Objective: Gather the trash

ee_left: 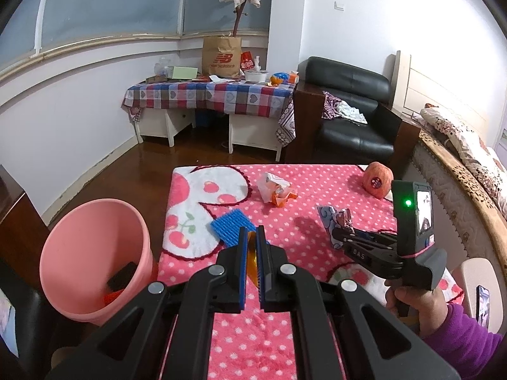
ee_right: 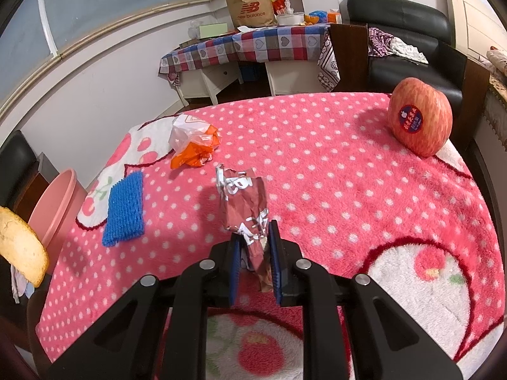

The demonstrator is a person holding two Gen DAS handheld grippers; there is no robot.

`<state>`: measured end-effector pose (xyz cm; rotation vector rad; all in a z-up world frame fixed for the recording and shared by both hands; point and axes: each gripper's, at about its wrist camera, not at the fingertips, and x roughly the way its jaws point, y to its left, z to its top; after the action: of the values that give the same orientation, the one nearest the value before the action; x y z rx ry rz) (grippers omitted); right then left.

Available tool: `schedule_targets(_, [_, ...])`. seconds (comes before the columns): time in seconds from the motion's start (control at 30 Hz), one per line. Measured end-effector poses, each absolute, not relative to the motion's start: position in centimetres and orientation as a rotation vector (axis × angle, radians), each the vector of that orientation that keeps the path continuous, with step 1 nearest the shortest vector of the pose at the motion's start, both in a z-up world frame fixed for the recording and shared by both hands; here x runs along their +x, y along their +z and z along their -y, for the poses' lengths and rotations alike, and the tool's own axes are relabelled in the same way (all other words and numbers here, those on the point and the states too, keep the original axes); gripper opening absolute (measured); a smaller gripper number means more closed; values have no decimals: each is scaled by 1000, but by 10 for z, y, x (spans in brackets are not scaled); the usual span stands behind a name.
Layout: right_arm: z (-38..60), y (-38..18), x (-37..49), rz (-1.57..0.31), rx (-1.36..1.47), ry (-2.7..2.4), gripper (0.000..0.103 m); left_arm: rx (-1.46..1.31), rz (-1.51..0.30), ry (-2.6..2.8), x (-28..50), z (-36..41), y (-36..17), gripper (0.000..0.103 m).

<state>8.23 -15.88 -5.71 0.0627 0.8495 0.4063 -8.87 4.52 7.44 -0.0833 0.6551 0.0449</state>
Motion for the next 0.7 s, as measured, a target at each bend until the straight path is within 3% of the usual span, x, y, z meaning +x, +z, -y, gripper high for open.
schedule_targets(0.7, [161, -52, 79, -831, 121, 431, 17, -80, -663, 36, -72, -53, 69, 4])
